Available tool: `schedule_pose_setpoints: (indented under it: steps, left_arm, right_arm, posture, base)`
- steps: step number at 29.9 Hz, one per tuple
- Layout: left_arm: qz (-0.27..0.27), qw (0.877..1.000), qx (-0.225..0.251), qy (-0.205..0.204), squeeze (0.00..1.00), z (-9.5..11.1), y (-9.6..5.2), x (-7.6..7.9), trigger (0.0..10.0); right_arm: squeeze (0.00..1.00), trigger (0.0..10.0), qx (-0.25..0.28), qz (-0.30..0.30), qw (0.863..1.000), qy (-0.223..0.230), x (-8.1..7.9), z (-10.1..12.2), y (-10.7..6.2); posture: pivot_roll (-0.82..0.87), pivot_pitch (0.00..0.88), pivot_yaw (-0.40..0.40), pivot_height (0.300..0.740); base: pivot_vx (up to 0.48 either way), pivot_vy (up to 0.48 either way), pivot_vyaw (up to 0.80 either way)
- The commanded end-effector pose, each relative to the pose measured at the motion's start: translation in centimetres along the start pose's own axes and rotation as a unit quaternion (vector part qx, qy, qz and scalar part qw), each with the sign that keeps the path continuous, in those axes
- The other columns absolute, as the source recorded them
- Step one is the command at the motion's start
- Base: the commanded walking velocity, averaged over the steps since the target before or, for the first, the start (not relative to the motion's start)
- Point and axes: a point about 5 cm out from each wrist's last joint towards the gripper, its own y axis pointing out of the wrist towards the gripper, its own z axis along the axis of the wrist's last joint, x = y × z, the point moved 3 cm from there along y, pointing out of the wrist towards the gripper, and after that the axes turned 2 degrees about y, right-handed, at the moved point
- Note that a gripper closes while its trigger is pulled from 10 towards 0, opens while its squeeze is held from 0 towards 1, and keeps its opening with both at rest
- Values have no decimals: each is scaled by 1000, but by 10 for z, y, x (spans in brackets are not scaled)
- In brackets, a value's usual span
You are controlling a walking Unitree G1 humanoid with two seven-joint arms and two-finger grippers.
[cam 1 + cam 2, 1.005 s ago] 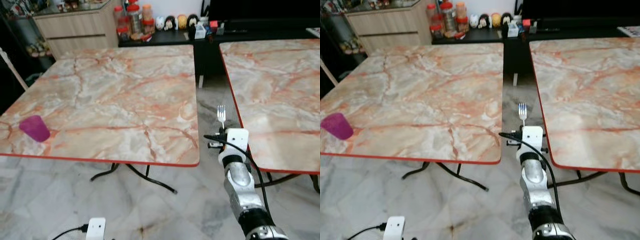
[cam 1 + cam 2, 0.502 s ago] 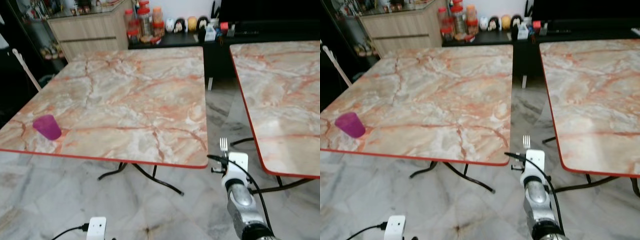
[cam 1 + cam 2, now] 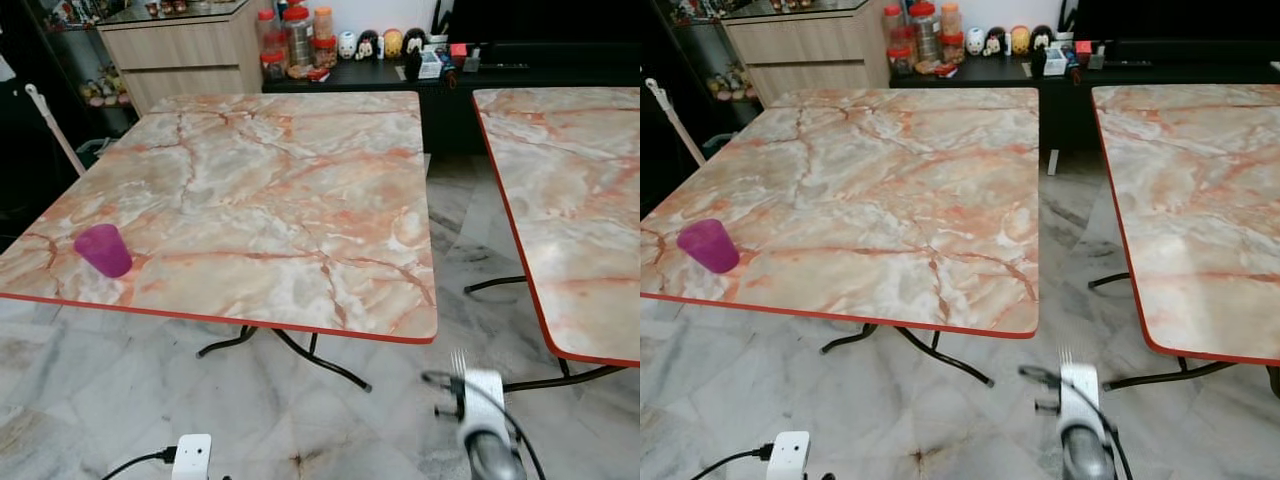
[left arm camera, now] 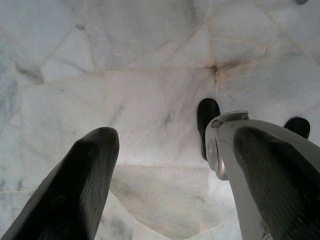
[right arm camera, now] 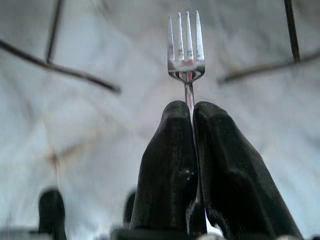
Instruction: Setting the table
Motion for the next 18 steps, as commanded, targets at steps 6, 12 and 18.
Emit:
schedule_pose_setpoints:
  steps: [6,12,18]
  left_arm:
    - [0,1000,-4,2,0,-2,0,-1,10000]
    - [-3,1000,-9,20,0,-3,0,0,10000]
    - [4,1000,-19,22,0,-7,-1,-2,10000]
  right_arm:
    - [0,10000,-62,-15,998,-11,10,-33,-10]
    - [0,10000,-121,0,992,19,9,-62,-21]
    - [0,10000,-108,10,994,19,2,-51,-15]
  posture:
    - [11,35,79,740]
    - [7,35,82,740]
    - [8,34,80,740]
  base:
    - [0,0,0]
    - [0,-42,0]
    - [0,-259,0]
